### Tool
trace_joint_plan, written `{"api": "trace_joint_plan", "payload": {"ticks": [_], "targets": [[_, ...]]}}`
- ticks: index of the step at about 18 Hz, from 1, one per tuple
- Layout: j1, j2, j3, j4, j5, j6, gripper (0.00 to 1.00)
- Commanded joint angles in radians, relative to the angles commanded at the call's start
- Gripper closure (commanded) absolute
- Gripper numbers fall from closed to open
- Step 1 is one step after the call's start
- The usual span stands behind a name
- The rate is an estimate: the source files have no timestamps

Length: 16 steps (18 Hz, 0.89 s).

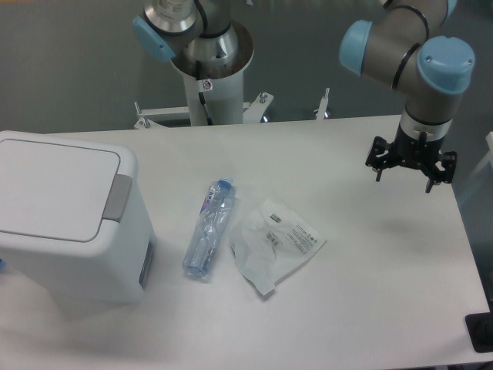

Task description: Open the trash can

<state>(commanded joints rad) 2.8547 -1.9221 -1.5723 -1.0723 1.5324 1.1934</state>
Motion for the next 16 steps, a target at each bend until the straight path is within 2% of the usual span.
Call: {"api": "trace_joint_plan", "payload": {"ticks": [5, 9, 13, 16], "targets": [[-0.002, 0.000, -0.002, 0.002, -0.006, 0.000, 0.00], [0.008, 0.000, -0.009, 0.005, -0.100, -0.012, 0.00], [-0.003, 0.012, -0.018, 0.006, -0.103, -0.037, 0.00], [-0.005, 0.017, -0.015, 0.012, -0.120, -0.113, 0.00]]}}
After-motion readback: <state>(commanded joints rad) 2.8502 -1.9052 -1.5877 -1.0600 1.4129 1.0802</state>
